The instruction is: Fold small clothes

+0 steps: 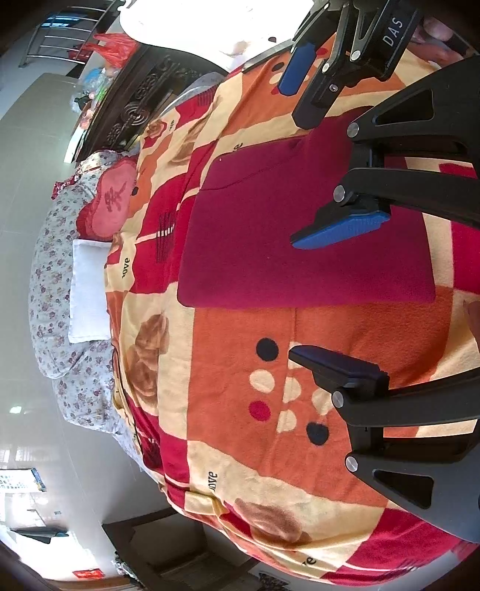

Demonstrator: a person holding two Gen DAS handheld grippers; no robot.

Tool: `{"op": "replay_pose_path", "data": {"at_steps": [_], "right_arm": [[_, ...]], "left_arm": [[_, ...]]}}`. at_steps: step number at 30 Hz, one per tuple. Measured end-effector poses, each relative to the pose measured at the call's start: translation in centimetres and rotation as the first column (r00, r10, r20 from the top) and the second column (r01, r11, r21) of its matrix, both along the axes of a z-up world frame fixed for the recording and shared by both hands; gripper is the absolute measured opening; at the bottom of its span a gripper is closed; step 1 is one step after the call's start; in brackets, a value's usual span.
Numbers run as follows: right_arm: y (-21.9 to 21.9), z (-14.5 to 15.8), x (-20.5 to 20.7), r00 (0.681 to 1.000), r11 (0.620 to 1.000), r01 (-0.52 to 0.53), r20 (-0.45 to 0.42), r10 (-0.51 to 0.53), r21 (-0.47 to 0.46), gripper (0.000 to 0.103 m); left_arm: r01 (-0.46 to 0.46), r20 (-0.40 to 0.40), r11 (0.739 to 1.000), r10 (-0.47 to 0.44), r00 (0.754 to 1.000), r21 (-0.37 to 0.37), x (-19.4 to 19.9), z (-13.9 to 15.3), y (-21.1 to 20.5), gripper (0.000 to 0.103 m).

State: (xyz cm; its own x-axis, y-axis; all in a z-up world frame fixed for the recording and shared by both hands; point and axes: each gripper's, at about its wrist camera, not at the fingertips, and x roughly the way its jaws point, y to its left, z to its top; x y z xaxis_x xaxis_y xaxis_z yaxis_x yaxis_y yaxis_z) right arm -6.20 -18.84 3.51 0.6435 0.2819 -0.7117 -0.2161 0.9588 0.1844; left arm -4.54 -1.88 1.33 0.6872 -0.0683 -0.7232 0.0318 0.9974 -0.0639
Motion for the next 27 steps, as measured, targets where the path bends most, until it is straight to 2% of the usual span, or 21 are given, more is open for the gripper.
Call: {"op": "replay_pose_path", "data": {"at_steps": [27], "right_arm": [[0.2,-1.2,0.7,0.999,1.000,-0.011,-0.040,0.012,0.019,0.068]], "left_arm": [[0.014,-0.025,1.000,-0.014,1.000,0.009,0.6,-1.1,-0.4,0.054]]}}
